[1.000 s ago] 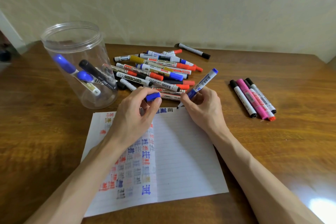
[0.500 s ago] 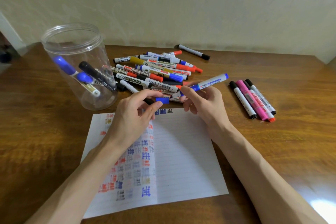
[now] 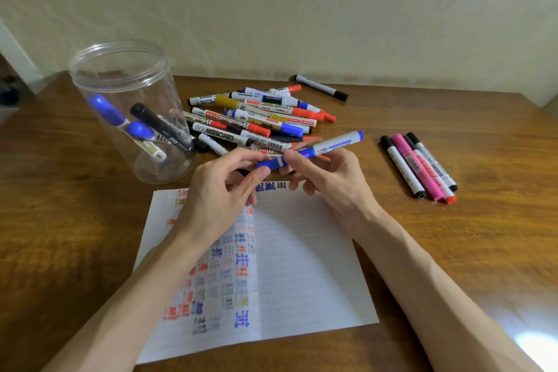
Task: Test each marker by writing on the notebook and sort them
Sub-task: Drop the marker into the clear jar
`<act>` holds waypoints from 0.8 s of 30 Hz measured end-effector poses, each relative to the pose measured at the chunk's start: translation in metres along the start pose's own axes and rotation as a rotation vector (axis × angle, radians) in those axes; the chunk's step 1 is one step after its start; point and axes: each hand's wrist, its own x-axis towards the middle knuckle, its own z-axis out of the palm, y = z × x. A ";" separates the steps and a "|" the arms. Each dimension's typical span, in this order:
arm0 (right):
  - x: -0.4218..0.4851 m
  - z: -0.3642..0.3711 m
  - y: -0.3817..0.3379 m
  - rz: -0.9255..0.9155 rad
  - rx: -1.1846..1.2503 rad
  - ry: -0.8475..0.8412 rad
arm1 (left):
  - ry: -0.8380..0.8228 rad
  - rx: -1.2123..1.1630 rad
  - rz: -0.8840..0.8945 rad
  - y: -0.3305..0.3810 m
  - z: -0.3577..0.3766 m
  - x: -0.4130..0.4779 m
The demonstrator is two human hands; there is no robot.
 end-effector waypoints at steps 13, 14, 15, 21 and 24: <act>0.007 -0.025 -0.009 0.173 0.216 -0.098 | 0.017 0.043 -0.036 -0.006 -0.003 0.002; 0.007 -0.029 -0.010 0.180 0.224 -0.131 | 0.015 0.043 -0.036 -0.006 -0.004 0.002; 0.007 -0.033 -0.010 0.185 0.221 -0.165 | 0.013 0.040 -0.038 -0.006 -0.005 0.002; 0.008 -0.044 -0.004 -0.070 -0.387 -0.171 | 0.012 0.108 0.009 -0.007 -0.007 -0.001; 0.009 -0.040 0.001 -0.165 -0.419 -0.168 | 0.022 0.103 0.020 -0.008 -0.006 -0.003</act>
